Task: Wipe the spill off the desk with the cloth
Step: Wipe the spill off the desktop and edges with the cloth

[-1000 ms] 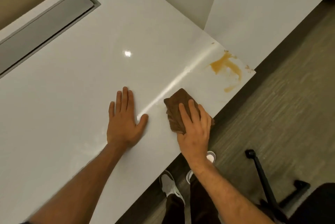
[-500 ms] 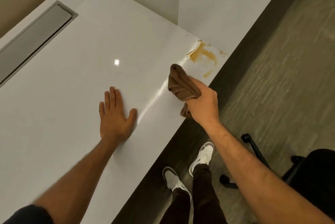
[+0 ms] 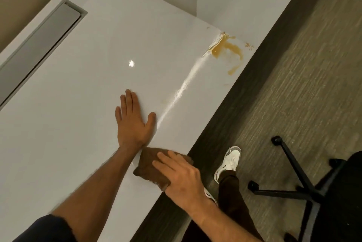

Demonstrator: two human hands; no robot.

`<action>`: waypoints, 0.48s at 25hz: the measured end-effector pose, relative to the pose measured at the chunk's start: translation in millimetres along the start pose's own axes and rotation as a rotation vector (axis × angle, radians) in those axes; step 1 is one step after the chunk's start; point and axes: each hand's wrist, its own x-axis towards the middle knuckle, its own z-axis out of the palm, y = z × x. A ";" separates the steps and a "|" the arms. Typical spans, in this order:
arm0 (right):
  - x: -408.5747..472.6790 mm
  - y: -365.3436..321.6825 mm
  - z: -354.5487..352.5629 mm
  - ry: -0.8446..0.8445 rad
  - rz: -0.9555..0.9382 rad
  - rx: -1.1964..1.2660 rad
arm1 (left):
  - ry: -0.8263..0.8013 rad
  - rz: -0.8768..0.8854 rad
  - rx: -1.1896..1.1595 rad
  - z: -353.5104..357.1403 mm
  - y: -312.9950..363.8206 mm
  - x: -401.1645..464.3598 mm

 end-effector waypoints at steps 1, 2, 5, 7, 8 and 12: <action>12.3 -0.4 -12.0 0.005 0.097 0.157 | 0.002 -0.004 0.000 -0.4 0.5 0.3; 26.4 1.1 -27.7 0.014 0.212 0.313 | 0.003 -0.004 0.004 -0.2 0.3 0.5; 64.1 22.1 -86.6 0.121 0.370 0.548 | 0.006 0.016 0.007 1.5 -3.1 0.2; 87.7 42.5 -124.1 0.242 0.374 0.574 | 0.015 0.020 -0.006 2.9 -5.4 0.6; 99.9 55.5 -139.9 0.306 0.369 0.574 | 0.020 0.022 -0.003 4.0 -5.5 0.5; 142.2 123.7 -169.5 0.475 0.399 0.154 | 0.026 0.021 -0.006 5.4 -7.1 1.2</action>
